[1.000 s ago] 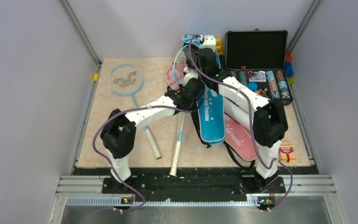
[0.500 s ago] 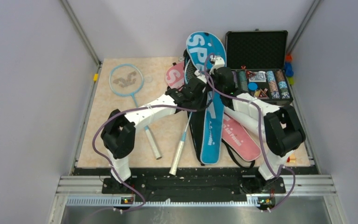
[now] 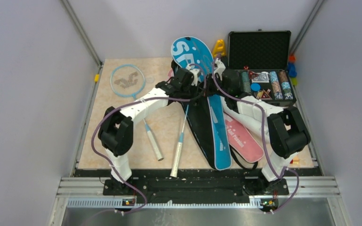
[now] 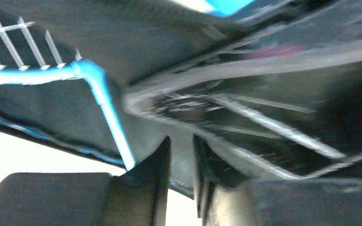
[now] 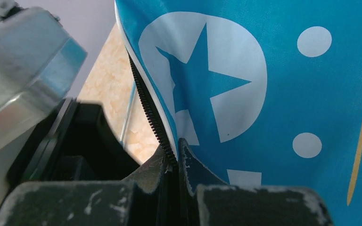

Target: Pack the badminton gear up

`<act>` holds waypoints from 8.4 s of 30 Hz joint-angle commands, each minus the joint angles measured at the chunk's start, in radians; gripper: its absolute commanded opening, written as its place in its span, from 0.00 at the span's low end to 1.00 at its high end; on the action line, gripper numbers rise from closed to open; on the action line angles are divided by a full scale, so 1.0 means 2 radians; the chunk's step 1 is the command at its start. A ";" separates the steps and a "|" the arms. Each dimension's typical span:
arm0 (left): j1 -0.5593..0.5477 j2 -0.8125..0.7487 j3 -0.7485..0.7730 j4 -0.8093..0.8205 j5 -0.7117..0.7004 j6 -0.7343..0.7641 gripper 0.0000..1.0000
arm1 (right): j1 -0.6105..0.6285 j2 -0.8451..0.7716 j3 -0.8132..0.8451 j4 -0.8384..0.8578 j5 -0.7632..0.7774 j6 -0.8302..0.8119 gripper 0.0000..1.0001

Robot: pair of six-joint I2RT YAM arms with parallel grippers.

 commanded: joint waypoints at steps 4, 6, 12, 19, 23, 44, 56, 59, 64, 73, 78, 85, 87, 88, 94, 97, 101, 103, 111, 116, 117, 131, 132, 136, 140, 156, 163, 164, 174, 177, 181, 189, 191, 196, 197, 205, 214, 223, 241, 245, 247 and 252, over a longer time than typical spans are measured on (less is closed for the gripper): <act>-0.012 -0.163 -0.196 0.071 0.002 -0.016 0.57 | 0.016 -0.025 0.013 -0.009 0.016 0.003 0.00; -0.013 -0.224 -0.266 0.083 -0.018 -0.031 0.72 | 0.016 -0.021 0.016 -0.013 0.013 0.002 0.00; -0.013 -0.376 -0.430 0.096 -0.046 -0.069 0.94 | 0.016 -0.014 0.020 -0.025 -0.003 -0.005 0.00; -0.013 -0.398 -0.524 0.227 0.017 -0.106 0.95 | 0.016 -0.010 0.019 -0.018 -0.021 0.005 0.00; -0.013 -0.334 -0.500 0.237 0.025 -0.096 0.91 | 0.016 -0.008 0.018 -0.016 -0.031 0.014 0.00; -0.020 -0.283 -0.387 0.298 -0.050 -0.196 0.00 | 0.106 -0.067 -0.074 0.027 -0.076 0.080 0.00; -0.033 -0.298 -0.414 0.449 -0.160 -0.278 0.00 | 0.162 -0.065 -0.167 0.282 -0.069 0.415 0.00; -0.035 -0.328 -0.412 0.428 -0.177 -0.268 0.00 | 0.156 -0.041 -0.155 0.332 -0.067 0.474 0.00; -0.035 -0.389 -0.421 0.383 -0.176 -0.240 0.00 | 0.145 -0.020 -0.117 0.316 -0.101 0.494 0.00; -0.035 -0.465 -0.396 0.211 -0.253 -0.232 0.00 | 0.141 -0.068 0.054 -0.233 0.067 0.119 0.11; -0.036 -0.444 -0.409 0.209 -0.284 -0.253 0.00 | 0.160 -0.056 0.051 -0.264 0.114 0.072 0.21; -0.036 -0.388 -0.393 0.215 -0.304 -0.252 0.00 | 0.222 -0.040 0.095 -0.356 0.299 0.006 0.46; -0.035 -0.373 -0.391 0.223 -0.304 -0.251 0.00 | 0.245 -0.041 0.102 -0.384 0.371 -0.011 0.51; -0.035 -0.370 -0.390 0.225 -0.304 -0.252 0.00 | 0.253 -0.042 0.100 -0.391 0.386 -0.015 0.53; -0.035 -0.342 -0.388 0.231 -0.296 -0.257 0.00 | 0.305 -0.039 0.079 -0.412 0.450 -0.019 0.58; -0.035 -0.333 -0.386 0.231 -0.291 -0.260 0.00 | 0.326 -0.034 0.079 -0.400 0.480 -0.020 0.59; -0.035 -0.333 -0.390 0.243 -0.288 -0.266 0.00 | 0.330 -0.016 0.075 -0.375 0.503 -0.014 0.59; -0.035 -0.338 -0.394 0.241 -0.294 -0.270 0.00 | 0.330 -0.001 0.079 -0.369 0.507 -0.009 0.59; -0.035 -0.384 -0.421 0.237 -0.336 -0.279 0.00 | 0.330 0.016 0.082 -0.335 0.497 0.006 0.18; -0.035 -0.420 -0.443 0.237 -0.358 -0.278 0.00 | 0.330 -0.014 0.071 -0.312 0.502 -0.005 0.00; -0.035 -0.426 -0.446 0.225 -0.363 -0.278 0.00 | 0.330 -0.024 0.067 -0.303 0.487 -0.009 0.00; -0.035 -0.493 -0.509 0.293 -0.436 -0.275 0.00 | 0.295 -0.123 -0.042 -0.046 0.041 0.172 0.00; -0.036 -0.482 -0.519 0.328 -0.444 -0.269 0.00 | 0.292 -0.127 -0.049 -0.042 0.038 0.178 0.00; -0.036 -0.417 -0.540 0.416 -0.447 -0.284 0.00 | 0.285 -0.137 -0.068 -0.026 0.008 0.204 0.00; -0.036 -0.343 -0.514 0.444 -0.460 -0.331 0.00 | 0.282 -0.125 -0.091 0.020 -0.034 0.245 0.00; -0.055 -0.251 -0.436 0.327 -0.407 -0.348 0.60 | 0.222 -0.170 -0.126 -0.056 0.057 0.208 0.00; -0.055 -0.343 -0.391 0.197 -0.273 -0.206 0.79 | 0.205 -0.201 -0.116 -0.137 0.190 0.145 0.00; -0.056 -0.357 -0.388 0.186 -0.259 -0.189 0.80 | 0.205 -0.210 -0.117 -0.144 0.212 0.140 0.00; -0.050 -0.464 -0.449 0.141 -0.329 -0.201 0.91 | 0.202 -0.308 -0.178 -0.187 0.352 0.124 0.00; -0.026 -0.462 -0.453 0.102 -0.343 -0.225 0.93 | 0.199 -0.311 -0.189 -0.191 0.339 0.130 0.00; 0.001 -0.469 -0.470 0.079 -0.339 -0.244 0.93 | 0.195 -0.303 -0.201 -0.185 0.331 0.134 0.00; 0.139 -0.455 -0.508 0.093 -0.298 -0.262 0.91 | 0.194 -0.273 -0.192 -0.162 0.308 0.115 0.00; 0.162 -0.435 -0.510 0.113 -0.289 -0.247 0.91 | 0.194 -0.270 -0.192 -0.161 0.308 0.111 0.00; 0.224 -0.367 -0.492 0.119 -0.264 -0.245 0.84 | 0.194 -0.274 -0.192 -0.167 0.315 0.104 0.00; 0.232 -0.356 -0.491 0.125 -0.262 -0.243 0.83 | 0.194 -0.275 -0.191 -0.172 0.320 0.102 0.00; 0.291 -0.255 -0.434 0.170 -0.237 -0.226 0.79 | 0.194 -0.300 -0.199 -0.191 0.358 0.091 0.00; 0.297 -0.117 -0.337 0.166 -0.182 -0.212 0.71 | 0.191 -0.325 -0.210 -0.201 0.387 0.084 0.00; 0.297 0.005 -0.210 0.027 -0.168 -0.187 0.36 | 0.190 -0.328 -0.210 -0.197 0.390 0.078 0.00; 0.274 -0.210 -0.290 -0.018 -0.234 -0.168 0.00 | 0.189 -0.278 -0.176 -0.123 0.441 0.057 0.00; 0.247 -0.297 -0.332 -0.052 -0.235 -0.188 0.00 | 0.189 -0.232 -0.135 -0.088 0.458 0.041 0.00; 0.228 -0.334 -0.346 -0.074 -0.233 -0.193 0.00 | 0.189 -0.199 -0.107 -0.071 0.455 0.036 0.00; 0.181 -0.412 -0.350 -0.159 -0.264 -0.239 0.00 | 0.189 -0.134 -0.049 -0.025 0.455 0.040 0.00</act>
